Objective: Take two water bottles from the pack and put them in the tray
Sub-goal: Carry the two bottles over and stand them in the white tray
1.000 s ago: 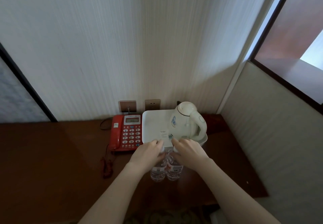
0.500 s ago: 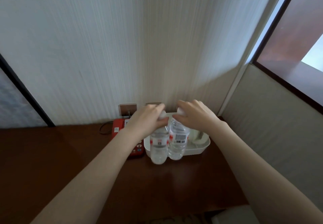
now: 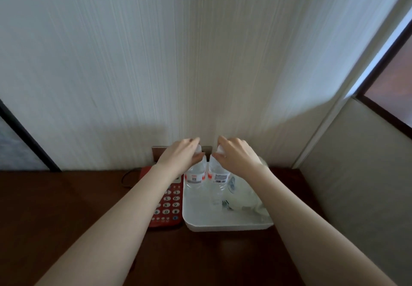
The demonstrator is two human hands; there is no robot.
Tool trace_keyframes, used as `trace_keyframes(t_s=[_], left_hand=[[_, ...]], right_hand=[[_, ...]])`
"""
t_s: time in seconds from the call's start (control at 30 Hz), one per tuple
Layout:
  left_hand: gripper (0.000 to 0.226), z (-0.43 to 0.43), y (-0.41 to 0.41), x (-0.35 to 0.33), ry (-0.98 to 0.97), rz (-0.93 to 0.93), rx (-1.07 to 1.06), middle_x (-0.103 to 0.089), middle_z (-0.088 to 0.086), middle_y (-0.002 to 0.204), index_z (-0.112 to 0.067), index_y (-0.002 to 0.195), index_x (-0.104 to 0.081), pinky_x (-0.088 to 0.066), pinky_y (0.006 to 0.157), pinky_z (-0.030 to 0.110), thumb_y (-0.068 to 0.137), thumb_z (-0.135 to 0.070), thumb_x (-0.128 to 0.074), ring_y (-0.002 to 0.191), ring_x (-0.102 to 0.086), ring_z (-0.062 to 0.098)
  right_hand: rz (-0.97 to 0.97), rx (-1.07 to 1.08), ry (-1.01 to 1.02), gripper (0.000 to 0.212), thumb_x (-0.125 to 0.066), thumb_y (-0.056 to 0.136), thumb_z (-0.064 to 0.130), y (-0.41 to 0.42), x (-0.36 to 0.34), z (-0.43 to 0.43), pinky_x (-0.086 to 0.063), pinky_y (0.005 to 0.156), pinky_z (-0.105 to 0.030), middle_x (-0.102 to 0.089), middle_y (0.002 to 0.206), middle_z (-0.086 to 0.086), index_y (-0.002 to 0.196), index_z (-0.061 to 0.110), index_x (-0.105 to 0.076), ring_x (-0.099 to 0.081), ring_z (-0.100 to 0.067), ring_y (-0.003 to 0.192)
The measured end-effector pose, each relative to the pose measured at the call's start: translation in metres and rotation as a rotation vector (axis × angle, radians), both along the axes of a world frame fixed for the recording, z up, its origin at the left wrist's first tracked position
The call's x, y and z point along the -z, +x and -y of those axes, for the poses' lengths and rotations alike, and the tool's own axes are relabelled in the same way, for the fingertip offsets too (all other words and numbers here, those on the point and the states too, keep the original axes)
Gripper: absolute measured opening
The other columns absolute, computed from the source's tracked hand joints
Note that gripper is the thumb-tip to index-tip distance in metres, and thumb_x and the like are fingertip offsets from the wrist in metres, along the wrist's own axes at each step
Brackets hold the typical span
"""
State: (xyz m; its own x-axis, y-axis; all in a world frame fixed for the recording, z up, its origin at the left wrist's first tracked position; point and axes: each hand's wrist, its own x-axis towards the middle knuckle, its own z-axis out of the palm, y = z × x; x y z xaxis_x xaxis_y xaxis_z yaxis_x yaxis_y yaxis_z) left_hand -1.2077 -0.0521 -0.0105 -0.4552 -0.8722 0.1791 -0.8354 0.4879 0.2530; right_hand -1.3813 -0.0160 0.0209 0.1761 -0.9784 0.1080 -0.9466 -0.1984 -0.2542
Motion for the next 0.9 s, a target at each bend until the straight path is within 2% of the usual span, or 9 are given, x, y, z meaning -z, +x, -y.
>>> trace_keyframes(t_s=[0.07, 0.13, 0.27, 0.37, 0.47, 0.63, 0.7, 0.8, 0.9], left_hand=[[0.034, 0.011, -0.002, 0.012, 0.031, -0.012, -0.029, -0.063, 0.012, 0.108, -0.012, 0.122, -0.047, -0.042, 0.057, 0.022, 0.095, -0.031, -0.055, 0.081, -0.061, 0.02], [0.041, 0.02, -0.003, 0.023, 0.087, -0.005, -0.063, -0.062, 0.011, 0.111, -0.013, 0.128, -0.045, -0.046, 0.061, 0.025, 0.095, -0.035, -0.053, 0.086, -0.062, 0.02], [0.046, 0.036, -0.006, 0.041, 0.105, 0.041, -0.081, -0.062, 0.01, 0.117, -0.012, 0.135, -0.039, -0.05, 0.067, 0.027, 0.095, -0.027, -0.056, 0.094, -0.063, 0.019], [0.048, 0.041, -0.008, 0.046, 0.126, 0.019, -0.076, -0.061, 0.012, 0.119, -0.009, 0.135, -0.04, -0.051, 0.073, 0.033, 0.096, -0.035, -0.051, 0.102, -0.061, 0.024], [0.044, 0.046, -0.011, 0.046, 0.134, 0.012, -0.072, -0.061, 0.014, 0.116, -0.008, 0.13, -0.043, -0.047, 0.069, 0.031, 0.097, -0.036, -0.048, 0.099, -0.061, 0.026], [0.042, 0.05, -0.022, 0.039, 0.205, 0.079, -0.104, -0.056, 0.012, 0.12, -0.012, 0.13, -0.041, -0.052, 0.071, 0.035, 0.097, -0.037, -0.049, 0.096, -0.062, 0.026], [0.051, 0.055, -0.019, 0.033, 0.274, 0.14, -0.078, -0.047, 0.012, 0.131, -0.013, 0.134, -0.038, -0.05, 0.075, 0.037, 0.094, -0.04, -0.052, 0.107, -0.057, 0.029], [0.066, 0.06, -0.008, 0.025, 0.363, 0.229, 0.034, -0.033, 0.005, 0.143, -0.027, 0.146, -0.021, -0.051, 0.074, 0.037, 0.091, -0.018, -0.058, 0.115, -0.051, 0.029], [0.051, 0.06, -0.006, 0.02, 0.285, 0.242, 0.173, -0.044, 0.005, 0.122, -0.022, 0.133, -0.044, -0.054, 0.075, 0.046, 0.089, 0.003, -0.05, 0.102, -0.055, 0.029]], right_hand=[[-0.003, -0.006, 0.025, 0.028, -0.054, 0.091, 0.031, -0.001, 0.013, 0.016, -0.038, 0.059, -0.034, -0.064, 0.09, -0.018, 0.101, 0.005, -0.049, -0.059, -0.037, 0.083], [0.001, -0.017, 0.061, 0.03, -0.054, 0.092, 0.031, -0.002, 0.024, 0.029, -0.037, 0.06, -0.033, -0.064, 0.094, -0.018, 0.106, 0.005, -0.049, -0.06, -0.037, 0.087], [0.009, -0.02, 0.116, 0.031, -0.052, 0.093, 0.029, -0.003, 0.039, 0.051, -0.038, 0.062, -0.032, -0.064, 0.099, -0.017, 0.114, 0.007, -0.048, -0.06, -0.036, 0.091], [0.024, -0.008, 0.153, 0.031, -0.051, 0.093, 0.027, -0.005, 0.047, 0.061, -0.038, 0.062, -0.032, -0.064, 0.1, -0.017, 0.115, 0.007, -0.048, -0.059, -0.035, 0.092], [0.02, -0.005, 0.174, 0.029, -0.051, 0.093, 0.027, -0.007, 0.055, 0.067, -0.041, 0.063, -0.035, -0.065, 0.099, -0.018, 0.112, 0.006, -0.048, -0.059, -0.037, 0.093], [-0.016, 0.027, 0.241, 0.041, -0.054, 0.092, 0.038, -0.004, 0.052, 0.074, -0.044, 0.07, -0.039, -0.062, 0.109, -0.018, 0.115, 0.005, -0.049, -0.058, -0.036, 0.101], [-0.072, -0.001, 0.307, 0.046, -0.057, 0.09, 0.041, -0.005, 0.046, 0.079, -0.044, 0.071, -0.038, -0.06, 0.114, -0.016, 0.118, 0.006, -0.049, -0.057, -0.035, 0.104], [-0.186, -0.13, 0.359, 0.05, -0.062, 0.088, 0.027, -0.009, 0.039, 0.083, -0.048, 0.084, -0.041, -0.053, 0.124, -0.015, 0.131, 0.013, -0.042, -0.054, -0.035, 0.111], [-0.215, -0.221, 0.344, 0.049, -0.059, 0.09, 0.014, -0.011, 0.038, 0.084, -0.047, 0.084, -0.042, -0.049, 0.122, -0.016, 0.134, 0.02, -0.039, -0.054, -0.037, 0.111]])
